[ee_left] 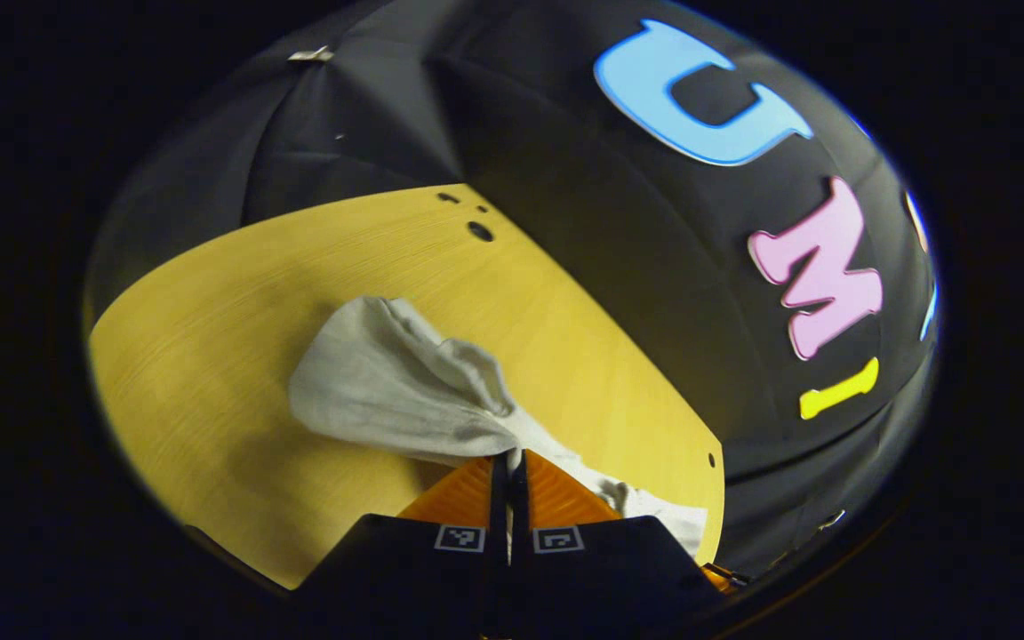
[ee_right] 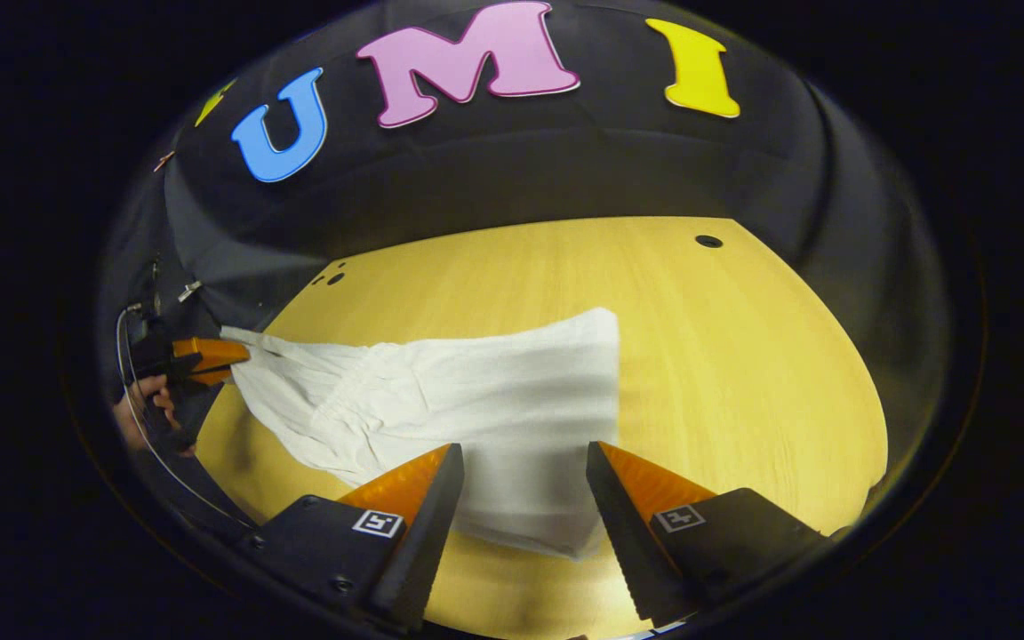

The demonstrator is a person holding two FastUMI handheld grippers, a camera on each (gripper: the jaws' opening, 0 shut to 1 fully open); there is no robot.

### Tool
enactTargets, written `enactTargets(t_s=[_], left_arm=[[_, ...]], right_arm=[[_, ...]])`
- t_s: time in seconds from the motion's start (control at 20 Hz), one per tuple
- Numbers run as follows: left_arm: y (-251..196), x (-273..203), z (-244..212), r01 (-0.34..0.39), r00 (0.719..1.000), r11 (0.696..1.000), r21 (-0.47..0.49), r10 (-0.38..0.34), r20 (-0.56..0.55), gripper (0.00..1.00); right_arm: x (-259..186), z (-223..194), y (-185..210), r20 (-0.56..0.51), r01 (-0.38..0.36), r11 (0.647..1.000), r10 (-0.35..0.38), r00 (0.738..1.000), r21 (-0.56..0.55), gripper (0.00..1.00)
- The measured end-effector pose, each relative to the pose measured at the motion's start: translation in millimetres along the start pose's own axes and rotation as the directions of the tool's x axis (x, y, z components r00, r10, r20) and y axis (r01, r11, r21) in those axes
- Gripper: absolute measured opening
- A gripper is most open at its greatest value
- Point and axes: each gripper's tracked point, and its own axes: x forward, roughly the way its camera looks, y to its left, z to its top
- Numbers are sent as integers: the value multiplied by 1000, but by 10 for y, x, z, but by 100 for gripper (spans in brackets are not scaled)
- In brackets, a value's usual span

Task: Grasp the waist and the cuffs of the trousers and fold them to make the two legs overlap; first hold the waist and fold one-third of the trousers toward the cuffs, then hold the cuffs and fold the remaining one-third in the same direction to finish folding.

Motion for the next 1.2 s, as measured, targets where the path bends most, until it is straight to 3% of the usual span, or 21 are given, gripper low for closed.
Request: enactTargets(t_s=[0.2, 0.55, 0.9, 1.2], left_arm=[[-677, -32, -8, 116, 993, 982, 147, -117, -1, 2], [-1588, 54, -475, 240, 971, 907, 346, -220, -97, 5], [-2114, 246, -1329, 327, 939, 825, 461, -232, -253, 5], [-1936, 446, -2008, 342, 918, 790, 509, -166, -360, 5]], right_arm=[[-125, -63, -262, 6, 50, 998, -51, 999, 48, 87], [-397, -148, -621, 19, 108, 990, -111, 994, 92, 87], [-595, -209, -951, 42, 165, 972, -174, 984, 167, 87], [-745, -265, -1248, 36, 211, 958, -222, 974, 193, 87]])
